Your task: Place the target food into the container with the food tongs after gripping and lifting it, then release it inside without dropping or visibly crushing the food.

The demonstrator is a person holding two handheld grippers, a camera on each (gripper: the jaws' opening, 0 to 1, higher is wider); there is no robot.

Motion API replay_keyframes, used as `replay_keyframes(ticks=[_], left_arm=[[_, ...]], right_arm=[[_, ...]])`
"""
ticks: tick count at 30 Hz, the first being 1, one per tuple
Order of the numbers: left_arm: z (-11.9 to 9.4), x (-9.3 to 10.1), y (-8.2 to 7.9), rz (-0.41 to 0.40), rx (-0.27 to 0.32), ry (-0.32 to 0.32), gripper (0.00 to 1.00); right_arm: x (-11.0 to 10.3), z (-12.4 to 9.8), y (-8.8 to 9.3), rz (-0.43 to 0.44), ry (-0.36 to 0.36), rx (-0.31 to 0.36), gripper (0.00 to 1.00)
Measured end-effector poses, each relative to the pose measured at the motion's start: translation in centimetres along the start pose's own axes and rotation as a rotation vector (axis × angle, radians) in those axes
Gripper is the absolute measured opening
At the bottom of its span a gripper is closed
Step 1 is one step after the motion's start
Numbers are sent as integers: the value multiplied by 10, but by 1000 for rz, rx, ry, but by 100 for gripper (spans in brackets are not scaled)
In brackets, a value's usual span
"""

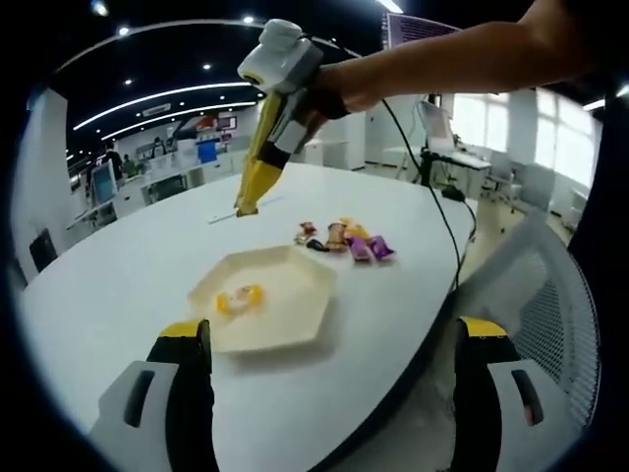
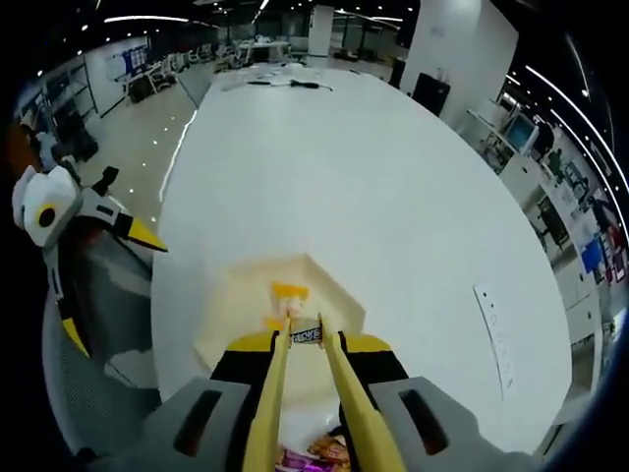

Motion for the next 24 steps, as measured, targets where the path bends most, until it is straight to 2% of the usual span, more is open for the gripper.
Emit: replay_keyframes(ticks=[10,19,21,24], left_arm=[[2,-3,5,-17,-32,-18,99],[2,-5,5,-21,-35,-30,99],[3,-5,6,-18,-43,-30,99],[3,-5,5,-13,-39,-25,99]], right_arm=[[0,-1,-2,-15,-2,29,22],[0,-4,2,-19,-8,38,23],[1,-5,0,7,-18,58,23],[3,-4,-2,-13,-13,52,23]])
Point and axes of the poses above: the point that each gripper's makers call its tool centre point, and the gripper's own axes: z roughly forward along the fingers, x roughly to its right, y roughly out of its underside, the point moved 4 cm from there along -z, roughly backward along the fingers, and after that the axes turned 9 degrees about -z, right-handed, at the moved point
